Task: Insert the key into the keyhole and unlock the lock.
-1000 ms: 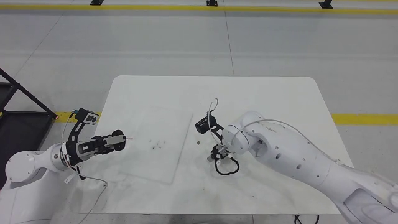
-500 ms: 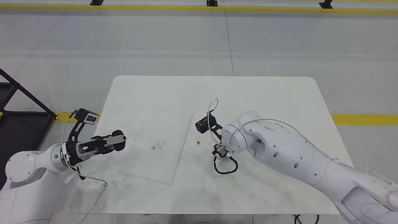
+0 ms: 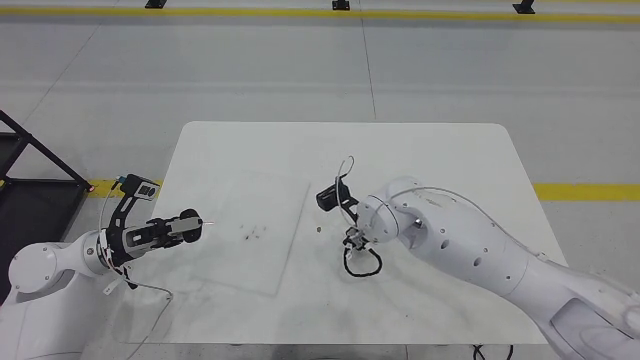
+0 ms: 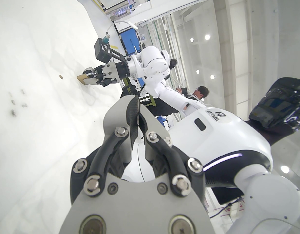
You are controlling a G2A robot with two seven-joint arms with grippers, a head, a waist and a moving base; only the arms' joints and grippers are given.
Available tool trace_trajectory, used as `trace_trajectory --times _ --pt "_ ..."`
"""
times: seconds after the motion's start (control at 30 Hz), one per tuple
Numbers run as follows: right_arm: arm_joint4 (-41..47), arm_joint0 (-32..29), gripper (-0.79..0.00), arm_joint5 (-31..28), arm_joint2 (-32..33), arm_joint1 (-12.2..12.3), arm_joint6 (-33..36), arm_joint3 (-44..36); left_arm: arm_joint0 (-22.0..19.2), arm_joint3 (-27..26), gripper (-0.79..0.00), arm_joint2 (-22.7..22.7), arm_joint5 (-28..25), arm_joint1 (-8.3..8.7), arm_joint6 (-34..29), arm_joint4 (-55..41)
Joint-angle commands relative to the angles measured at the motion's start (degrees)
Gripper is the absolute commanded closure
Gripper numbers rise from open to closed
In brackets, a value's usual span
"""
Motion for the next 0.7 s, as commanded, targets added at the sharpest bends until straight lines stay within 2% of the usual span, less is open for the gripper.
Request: trace_trajectory --times 0.0,0.13,0.23,0.3,0.43,0.53,0.67 --pt "0.8 -0.1 0.0 0.2 0.8 0.4 -0.2 -0.6 0.0 0.0 0.0 0.0 0.0 0.0 0.0 0.0" --pt "7.4 -1.8 0.0 1.3 5.7 1.7 -1.3 -4.6 0.0 0.0 0.0 0.0 0.0 0.0 0.0 0.0" --pt "15.8 -5.8 0.0 -2.0 12.1 3.0 -5.2 -6.5 0.0 0.0 0.0 0.0 0.0 0.0 0.0 0.0" --pt "22.1 -9.8 0.0 -6.7 16.6 4.0 -8.9 -6.7 0.0 0.0 0.0 0.0 0.0 0.0 0.0 0.0" --pt "36.3 -18.2 0.0 -20.0 24.4 5.5 -14.7 -4.5 0.0 0.0 0.0 0.0 0.0 0.0 0.0 0.0" --pt "44.5 -23.0 0.0 -27.5 27.8 6.1 -17.2 -2.2 0.0 0.0 0.0 0.0 0.0 0.0 0.0 0.0" --pt "52.4 -27.3 0.0 -34.7 30.3 6.3 -19.8 -0.1 0.0 0.0 0.0 0.0 0.0 0.0 0.0 0.0"
